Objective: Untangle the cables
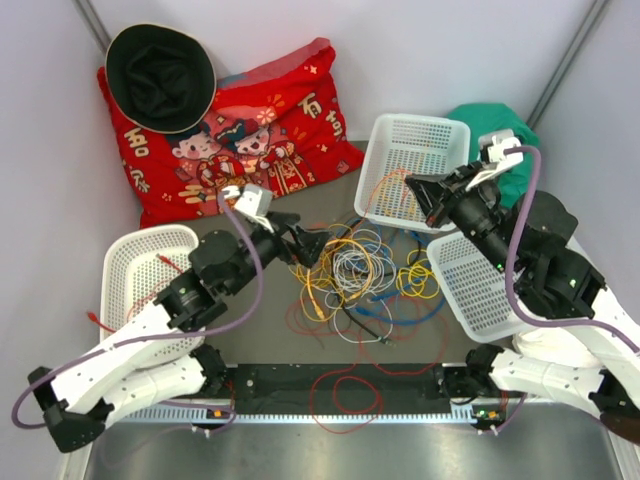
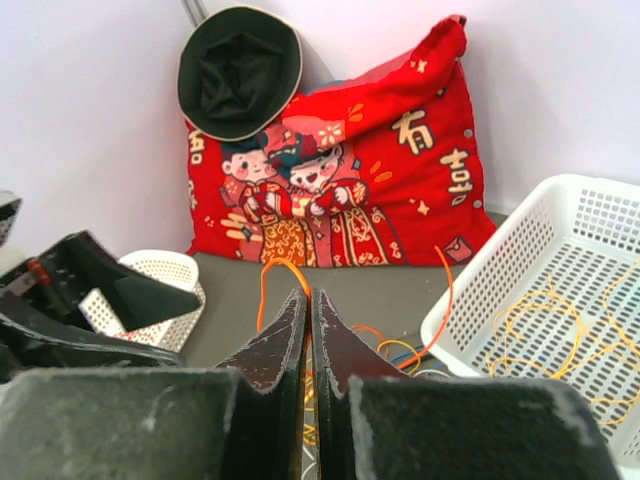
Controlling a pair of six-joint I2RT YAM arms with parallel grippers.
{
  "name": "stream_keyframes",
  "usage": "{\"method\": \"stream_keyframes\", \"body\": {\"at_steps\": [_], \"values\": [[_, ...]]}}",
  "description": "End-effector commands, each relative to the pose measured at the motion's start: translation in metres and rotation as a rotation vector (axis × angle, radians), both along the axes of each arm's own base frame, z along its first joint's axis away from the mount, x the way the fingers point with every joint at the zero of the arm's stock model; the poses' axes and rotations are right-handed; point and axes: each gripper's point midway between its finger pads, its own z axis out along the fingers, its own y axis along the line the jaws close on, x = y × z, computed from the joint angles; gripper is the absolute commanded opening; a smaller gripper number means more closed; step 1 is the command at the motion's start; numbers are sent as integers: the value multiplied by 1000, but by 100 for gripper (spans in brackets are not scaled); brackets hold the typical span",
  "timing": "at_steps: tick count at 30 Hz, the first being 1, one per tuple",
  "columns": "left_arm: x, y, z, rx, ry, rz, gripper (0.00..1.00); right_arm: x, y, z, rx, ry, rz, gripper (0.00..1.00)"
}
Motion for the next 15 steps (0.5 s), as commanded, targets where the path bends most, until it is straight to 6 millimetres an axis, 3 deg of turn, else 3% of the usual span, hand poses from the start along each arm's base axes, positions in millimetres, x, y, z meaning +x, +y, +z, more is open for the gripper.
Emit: {"method": "stream_keyframes", "body": {"at_steps": [1, 10, 15], "values": [[4, -26, -6, 44, -138, -101, 99, -8, -6, 22, 53, -16, 19, 0], [10, -36, -47, 178, -244, -132, 99, -7, 1, 21, 25, 16, 36, 0], [22, -48, -59, 255, -277, -137, 96, -8, 9, 21, 25, 26, 66, 0]]}}
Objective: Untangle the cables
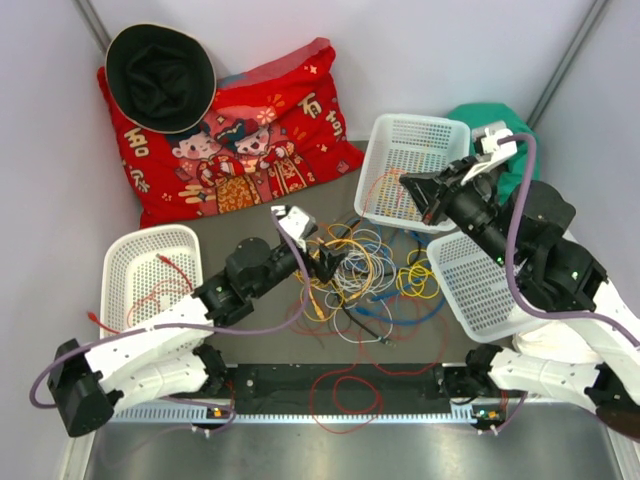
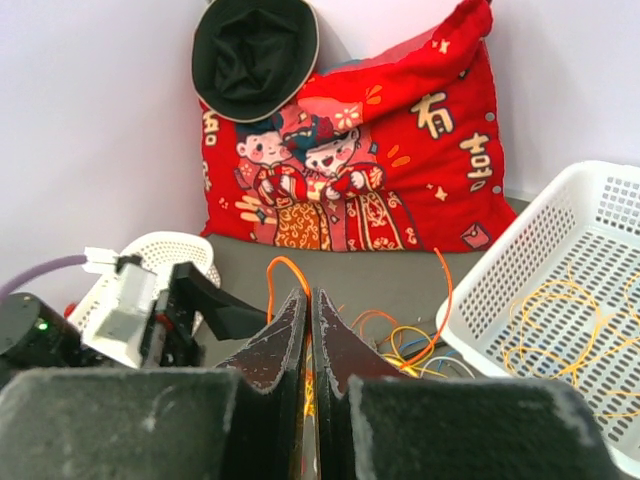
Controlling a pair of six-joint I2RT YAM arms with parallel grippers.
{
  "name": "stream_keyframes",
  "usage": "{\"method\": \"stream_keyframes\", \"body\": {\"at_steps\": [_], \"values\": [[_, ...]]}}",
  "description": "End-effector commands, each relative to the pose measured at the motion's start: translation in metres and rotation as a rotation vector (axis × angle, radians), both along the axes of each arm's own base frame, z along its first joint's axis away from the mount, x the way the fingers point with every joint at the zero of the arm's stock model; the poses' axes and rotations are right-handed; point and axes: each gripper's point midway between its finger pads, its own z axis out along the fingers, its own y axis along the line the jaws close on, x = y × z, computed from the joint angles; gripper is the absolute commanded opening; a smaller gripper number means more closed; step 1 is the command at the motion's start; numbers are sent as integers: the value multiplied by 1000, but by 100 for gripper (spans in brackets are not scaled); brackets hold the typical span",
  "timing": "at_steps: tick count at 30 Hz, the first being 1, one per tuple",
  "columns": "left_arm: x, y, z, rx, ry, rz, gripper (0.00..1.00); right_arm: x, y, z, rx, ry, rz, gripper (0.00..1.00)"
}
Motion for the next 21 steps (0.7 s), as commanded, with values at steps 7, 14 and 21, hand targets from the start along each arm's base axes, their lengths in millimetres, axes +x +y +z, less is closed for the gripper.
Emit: {"method": "stream_keyframes", "body": {"at_steps": [7, 14, 21], "values": [[21, -37, -1, 50, -105, -65, 84, -4, 2, 15, 29, -11, 31, 0], [38, -40, 2, 51, -130, -4, 7, -5, 3, 10, 24, -3, 36, 0], [44, -31, 32, 20, -158, 56, 0, -7, 0, 4, 27, 8, 34, 0]]}}
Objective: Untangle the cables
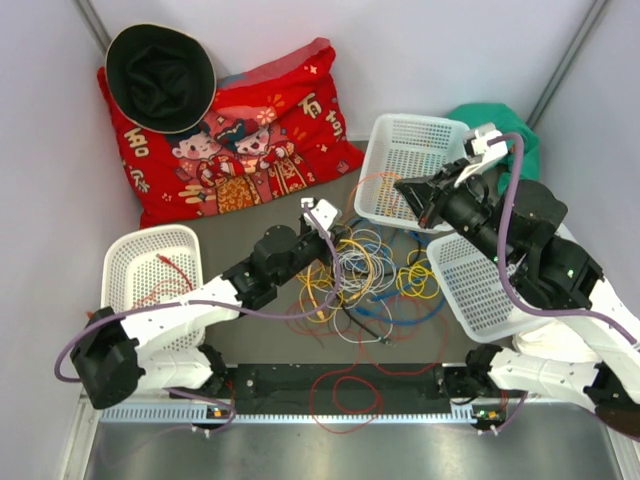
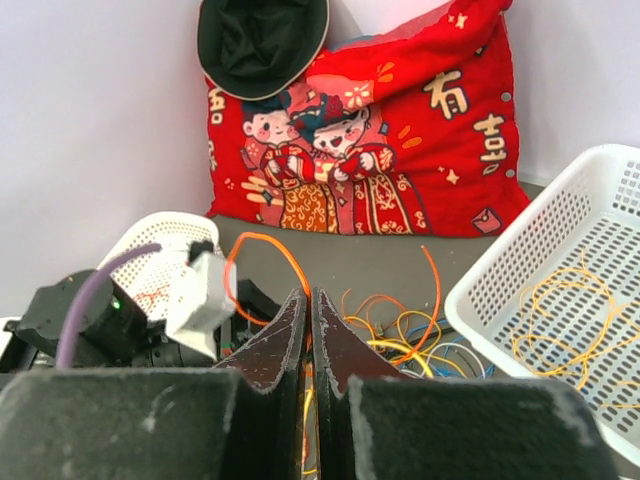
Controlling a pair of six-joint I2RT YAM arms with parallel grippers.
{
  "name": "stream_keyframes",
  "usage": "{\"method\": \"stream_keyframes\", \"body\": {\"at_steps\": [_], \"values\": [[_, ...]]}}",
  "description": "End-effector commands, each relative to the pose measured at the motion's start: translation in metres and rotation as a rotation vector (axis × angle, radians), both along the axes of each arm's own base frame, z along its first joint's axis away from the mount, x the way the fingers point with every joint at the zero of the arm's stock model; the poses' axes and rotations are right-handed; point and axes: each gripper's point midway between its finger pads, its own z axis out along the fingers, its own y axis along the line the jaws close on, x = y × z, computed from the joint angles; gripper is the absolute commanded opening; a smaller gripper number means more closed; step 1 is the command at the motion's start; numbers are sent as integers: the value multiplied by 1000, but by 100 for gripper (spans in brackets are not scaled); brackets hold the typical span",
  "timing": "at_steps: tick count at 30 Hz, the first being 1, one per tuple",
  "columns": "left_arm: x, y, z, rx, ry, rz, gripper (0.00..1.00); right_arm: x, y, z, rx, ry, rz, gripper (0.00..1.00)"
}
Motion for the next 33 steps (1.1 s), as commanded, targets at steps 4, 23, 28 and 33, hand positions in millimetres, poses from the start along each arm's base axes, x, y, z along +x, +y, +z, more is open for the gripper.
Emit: {"method": "stream_keyframes", "body": {"at_steps": [4, 23, 28, 33], "values": [[13, 33, 83, -115, -88, 180, 0, -8, -13, 7, 48, -19, -10, 0], [26, 240, 243, -311, 216, 1010, 0, -10, -9, -45, 33, 87, -6, 99], [10, 280, 284, -360, 135, 1101, 0, -7, 1, -56, 28, 105, 15, 99], [-8, 312, 288, -333, 101, 1250, 0, -6, 12, -62, 30, 113, 50, 99]]}}
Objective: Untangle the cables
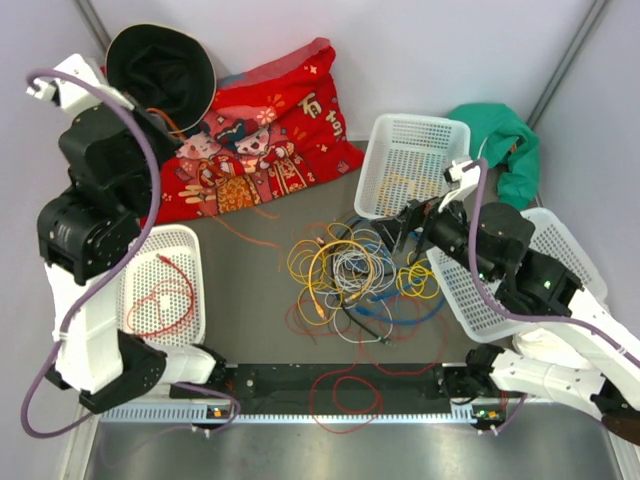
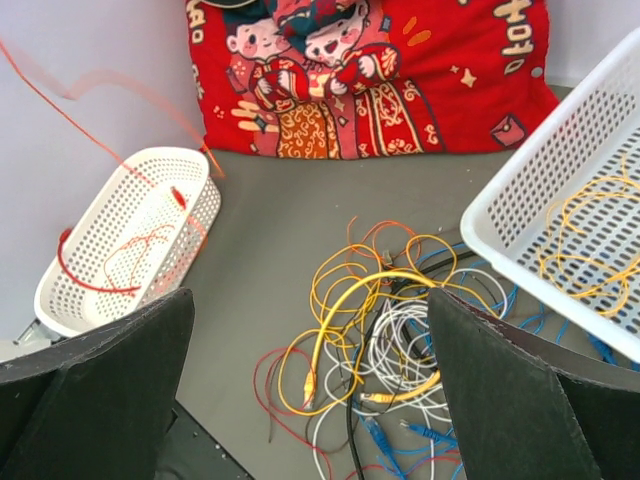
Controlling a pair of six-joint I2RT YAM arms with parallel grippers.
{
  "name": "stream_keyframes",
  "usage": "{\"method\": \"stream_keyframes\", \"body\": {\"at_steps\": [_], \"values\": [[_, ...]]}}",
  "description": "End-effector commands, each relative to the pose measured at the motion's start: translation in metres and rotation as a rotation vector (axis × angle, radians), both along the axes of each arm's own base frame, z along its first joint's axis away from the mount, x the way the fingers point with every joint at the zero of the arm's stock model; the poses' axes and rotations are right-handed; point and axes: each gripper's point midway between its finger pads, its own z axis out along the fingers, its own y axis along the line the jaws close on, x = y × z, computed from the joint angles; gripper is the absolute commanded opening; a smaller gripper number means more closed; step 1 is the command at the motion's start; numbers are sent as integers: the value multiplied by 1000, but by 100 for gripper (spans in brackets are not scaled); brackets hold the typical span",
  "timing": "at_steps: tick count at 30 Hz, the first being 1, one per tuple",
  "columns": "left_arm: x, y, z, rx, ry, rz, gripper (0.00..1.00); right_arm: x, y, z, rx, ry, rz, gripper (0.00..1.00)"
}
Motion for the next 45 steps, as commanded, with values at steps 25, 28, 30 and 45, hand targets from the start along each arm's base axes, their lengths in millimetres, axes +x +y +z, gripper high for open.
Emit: {"method": "stream_keyframes", "body": {"at_steps": [25, 28, 30, 45], "values": [[-42, 149, -151, 57, 309, 724, 0, 0, 30, -40, 25, 56, 96, 99], [-60, 160, -117, 42, 210, 814, 0, 0, 35, -42, 12, 66, 115, 99], [-62, 162, -100, 41, 176, 831, 0, 0, 36, -39, 2, 64, 120, 99], [-92, 179, -118, 220, 225, 1033, 0, -2, 39, -45, -3, 79, 141, 99]]}}
